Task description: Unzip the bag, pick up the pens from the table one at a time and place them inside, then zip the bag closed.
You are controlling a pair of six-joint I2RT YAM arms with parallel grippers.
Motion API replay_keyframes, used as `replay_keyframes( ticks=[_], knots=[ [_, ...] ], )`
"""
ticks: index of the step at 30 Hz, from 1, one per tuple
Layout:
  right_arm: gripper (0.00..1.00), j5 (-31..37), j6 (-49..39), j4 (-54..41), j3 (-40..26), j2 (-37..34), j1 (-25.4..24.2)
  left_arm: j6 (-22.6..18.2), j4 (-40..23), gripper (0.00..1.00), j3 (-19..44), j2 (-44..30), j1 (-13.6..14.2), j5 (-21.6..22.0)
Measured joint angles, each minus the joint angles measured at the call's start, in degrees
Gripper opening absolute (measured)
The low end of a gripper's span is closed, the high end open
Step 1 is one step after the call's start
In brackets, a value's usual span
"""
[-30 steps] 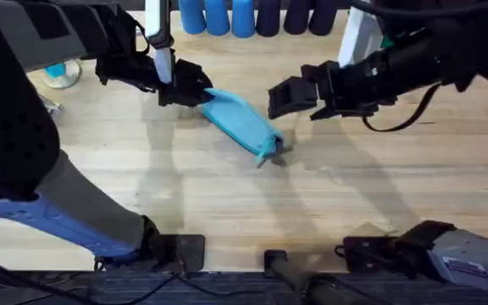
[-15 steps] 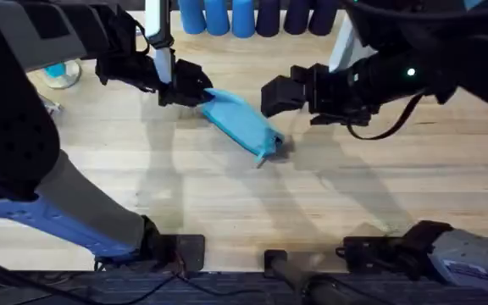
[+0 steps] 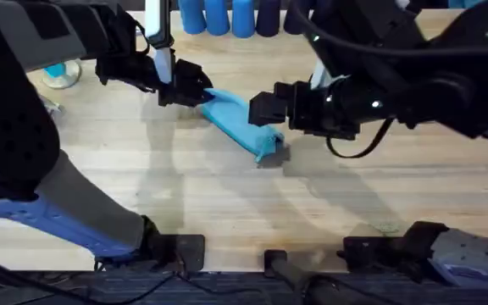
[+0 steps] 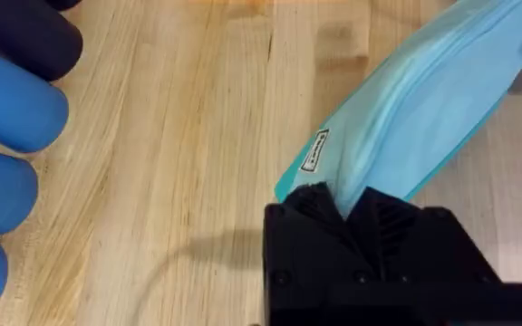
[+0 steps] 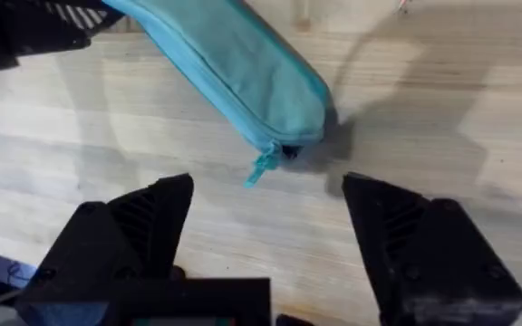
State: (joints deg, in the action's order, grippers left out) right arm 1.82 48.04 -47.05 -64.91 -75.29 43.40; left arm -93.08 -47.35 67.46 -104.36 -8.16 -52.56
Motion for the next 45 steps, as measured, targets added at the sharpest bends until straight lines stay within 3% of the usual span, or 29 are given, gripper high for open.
replay_keyframes(
  ticks=[13, 20, 35, 42, 45],
  knots=[
    [0.996, 1.7, 8.8, 0.4, 1.8, -3.2, 2.4, 0.0, 0.0, 0.043, 0.0, 0.0, 0.0, 0.0],
    [0.992, 1.7, 10.9, 2.3, 1.9, -8.4, 3.5, 0.0, 0.0, 0.043, 0.0, 0.0, 0.0, 0.0],
    [0.989, 1.2, 21.1, 2.5, 1.9, -9.5, 3.5, 0.0, 0.0, 0.043, 0.0, 0.0, 0.0, 0.0],
    [0.990, 0.4, 22.3, 4.4, 1.9, -15.1, 3.5, 0.0, 0.0, 0.043, 0.0, 0.0, 0.0, 0.0],
    [0.947, 0.2, 22.5, 5.0, 1.9, -16.8, 3.5, 0.0, 0.0, 0.043, 0.0, 0.0, 0.0, 0.0]
  ],
)
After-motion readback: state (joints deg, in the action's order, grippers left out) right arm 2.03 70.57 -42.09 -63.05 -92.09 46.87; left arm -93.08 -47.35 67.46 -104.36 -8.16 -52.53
